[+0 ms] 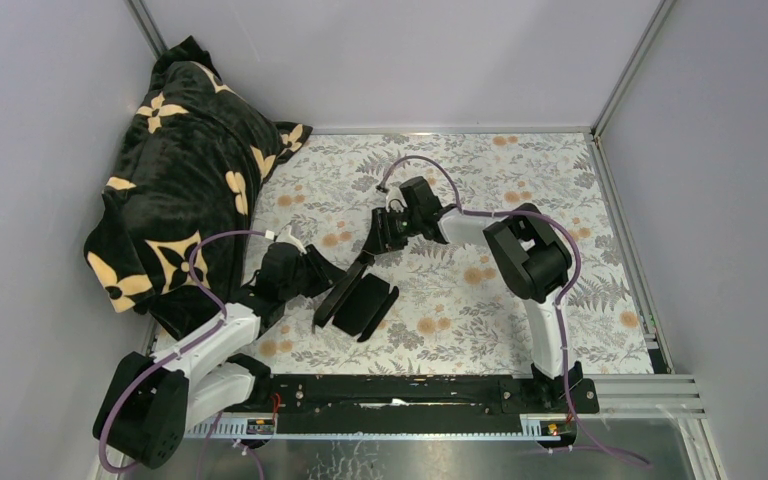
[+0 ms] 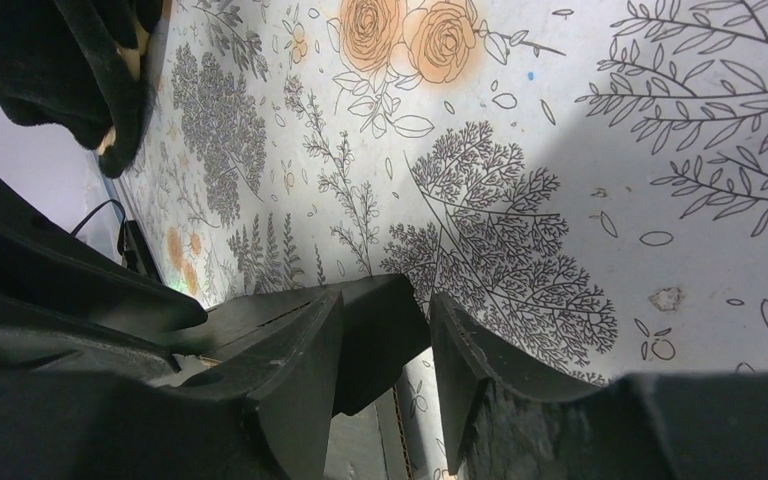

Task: Fold the paper box
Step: Fold the paper box at the center of the board.

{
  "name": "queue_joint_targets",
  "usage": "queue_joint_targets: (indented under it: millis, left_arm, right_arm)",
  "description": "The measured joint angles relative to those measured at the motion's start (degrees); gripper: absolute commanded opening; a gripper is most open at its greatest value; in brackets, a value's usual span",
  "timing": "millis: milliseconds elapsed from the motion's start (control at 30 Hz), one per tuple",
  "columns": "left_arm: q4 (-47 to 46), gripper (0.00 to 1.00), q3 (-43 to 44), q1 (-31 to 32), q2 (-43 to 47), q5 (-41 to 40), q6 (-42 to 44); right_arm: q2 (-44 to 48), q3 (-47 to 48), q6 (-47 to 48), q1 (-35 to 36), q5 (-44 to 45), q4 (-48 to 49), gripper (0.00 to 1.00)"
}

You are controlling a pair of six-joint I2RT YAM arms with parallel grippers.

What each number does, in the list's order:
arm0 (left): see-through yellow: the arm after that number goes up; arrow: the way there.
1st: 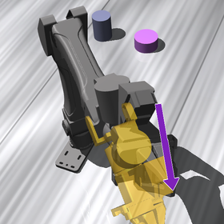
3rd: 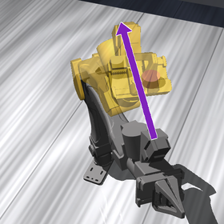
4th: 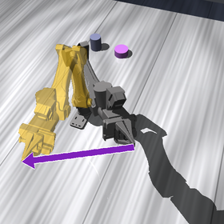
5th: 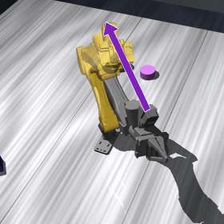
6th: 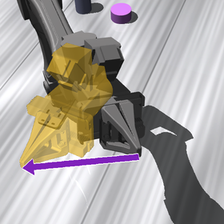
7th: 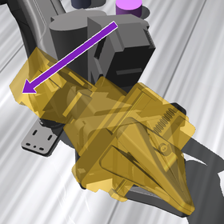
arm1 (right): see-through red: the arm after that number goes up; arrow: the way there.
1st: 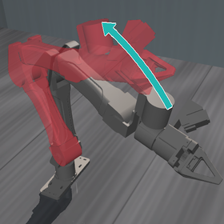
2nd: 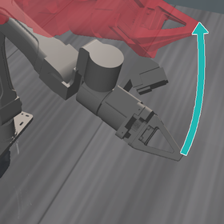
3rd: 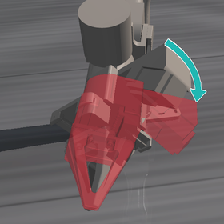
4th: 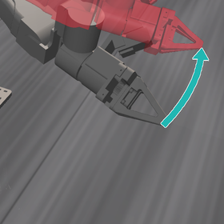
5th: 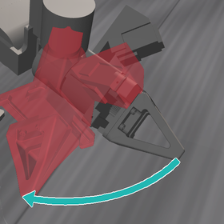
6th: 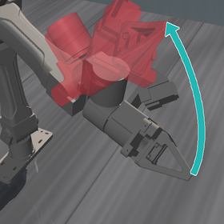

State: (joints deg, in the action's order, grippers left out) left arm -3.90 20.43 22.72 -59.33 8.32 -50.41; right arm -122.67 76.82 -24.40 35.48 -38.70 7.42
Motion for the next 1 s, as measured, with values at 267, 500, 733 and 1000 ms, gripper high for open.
queue_joint_targets:
  millis: [267,500,733,1000]
  left_arm:
    - [-0.9,0.36,0.1,0.0,-0.9,0.5,0.0]
    - [-1.5,0.36,0.1,-1.0,-1.2,0.8,0.1]
    - [-2.3,0.36,0.3,-2.7,-1.6,-0.3,0.5]
    - [0.7,0.36,-0.7,-3.3,-4.3,-3.4,1.6]
  right_arm:
    - [1.7,-3.9,-0.5,-0.4,0.0,4.0,0.44]
    - [4.8,-8.7,-1.0,-0.9,0.0,7.5,0.43]
    - [6.9,-12.0,-1.2,-0.9,-2.6,8.0,0.43]
    - [7.2,-14.1,-1.6,0.9,-7.6,7.7,0.43]
